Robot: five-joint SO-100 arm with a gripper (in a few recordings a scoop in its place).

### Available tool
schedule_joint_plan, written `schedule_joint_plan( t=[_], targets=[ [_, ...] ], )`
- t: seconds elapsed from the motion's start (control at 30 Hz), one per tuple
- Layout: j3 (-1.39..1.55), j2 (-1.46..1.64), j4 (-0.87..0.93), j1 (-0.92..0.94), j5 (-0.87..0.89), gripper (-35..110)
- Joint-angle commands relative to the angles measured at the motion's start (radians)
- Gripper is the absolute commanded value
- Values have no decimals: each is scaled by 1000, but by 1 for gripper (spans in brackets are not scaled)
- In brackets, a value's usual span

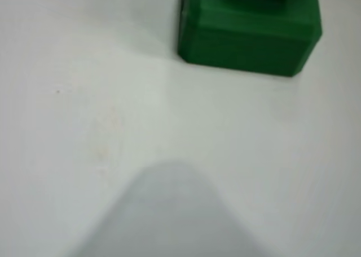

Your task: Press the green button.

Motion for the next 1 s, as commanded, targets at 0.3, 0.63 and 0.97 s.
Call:
schedule_joint_plan(
  t=[0.3, 0.63, 0.97],
  targets=[
    [55, 21, 72, 0, 60, 0],
    [55, 20, 541, 51, 101, 0],
    [55, 21, 549, 41, 49, 0]
  ],
)
